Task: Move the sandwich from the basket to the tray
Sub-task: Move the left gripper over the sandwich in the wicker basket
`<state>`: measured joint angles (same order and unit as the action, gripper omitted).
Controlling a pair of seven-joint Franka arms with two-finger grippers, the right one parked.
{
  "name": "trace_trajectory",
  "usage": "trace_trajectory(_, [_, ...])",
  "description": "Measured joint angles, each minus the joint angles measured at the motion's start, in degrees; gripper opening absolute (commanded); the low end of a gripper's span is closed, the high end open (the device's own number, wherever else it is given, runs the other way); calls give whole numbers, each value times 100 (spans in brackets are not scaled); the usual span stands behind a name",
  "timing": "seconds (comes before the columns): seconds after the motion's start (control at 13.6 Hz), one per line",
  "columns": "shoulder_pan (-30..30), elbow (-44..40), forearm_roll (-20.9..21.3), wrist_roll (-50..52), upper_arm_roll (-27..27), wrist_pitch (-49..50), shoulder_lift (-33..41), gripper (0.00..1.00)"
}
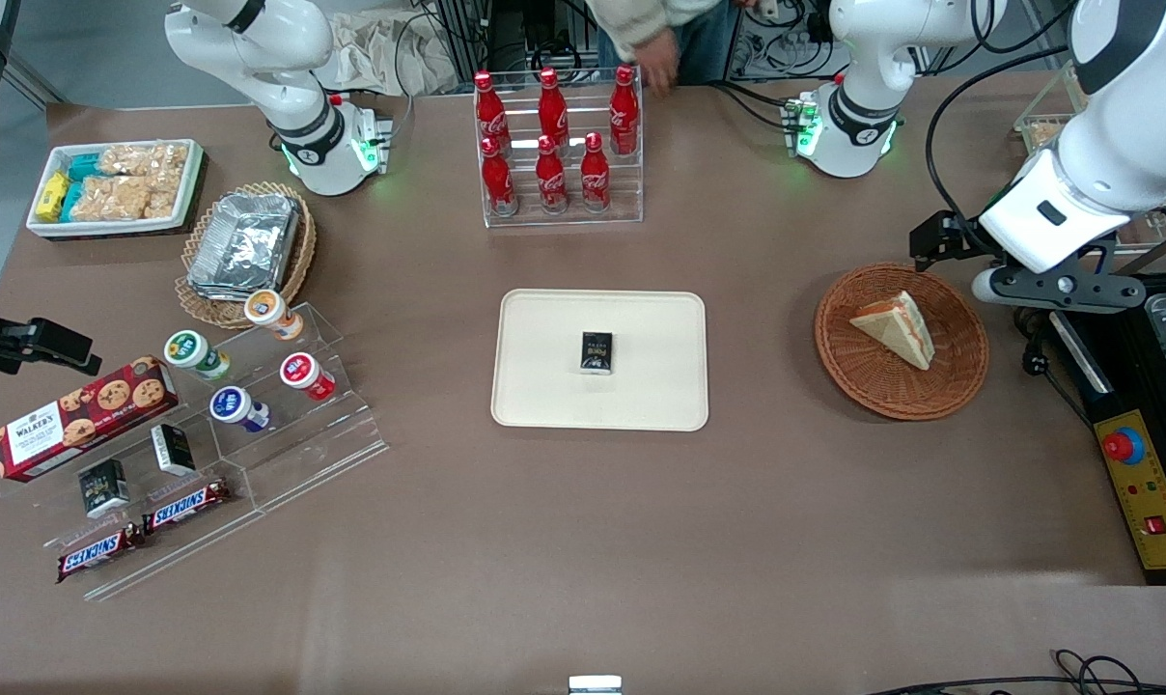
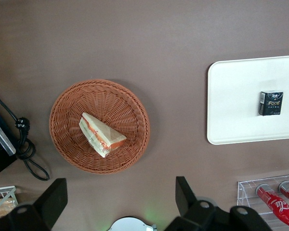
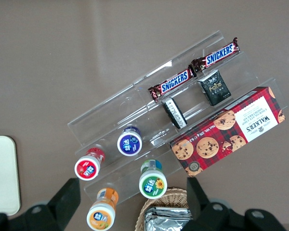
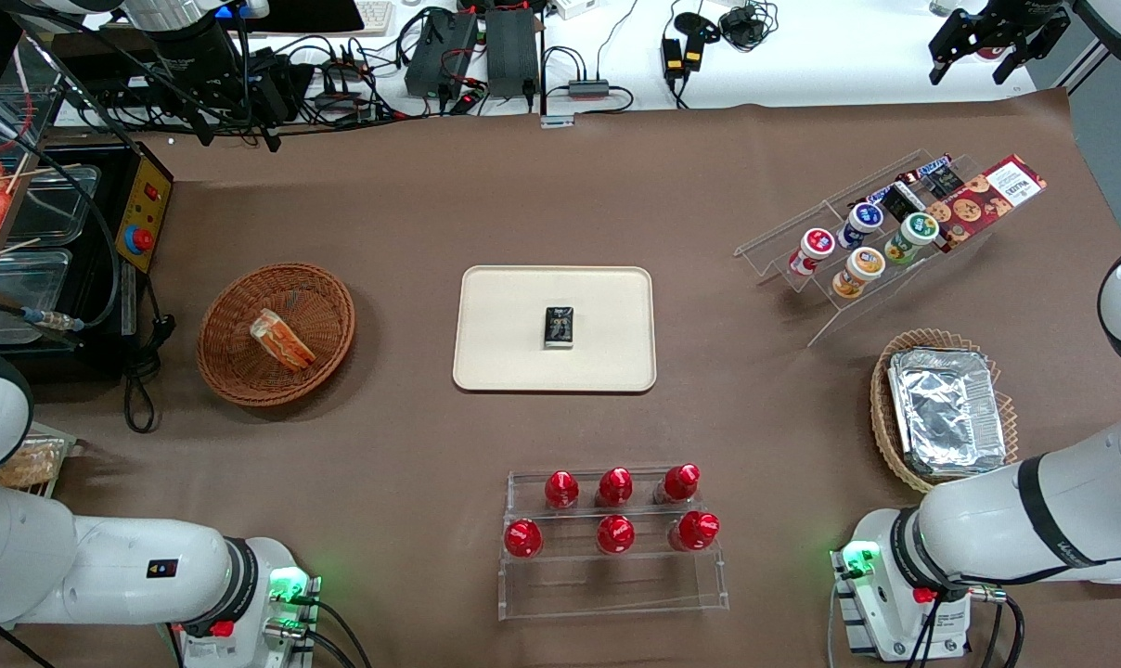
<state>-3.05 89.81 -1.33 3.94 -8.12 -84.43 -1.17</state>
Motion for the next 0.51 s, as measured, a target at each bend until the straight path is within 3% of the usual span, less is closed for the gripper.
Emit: trace_trajectory(0.51, [14,-5,0,61,6,31,1,100])
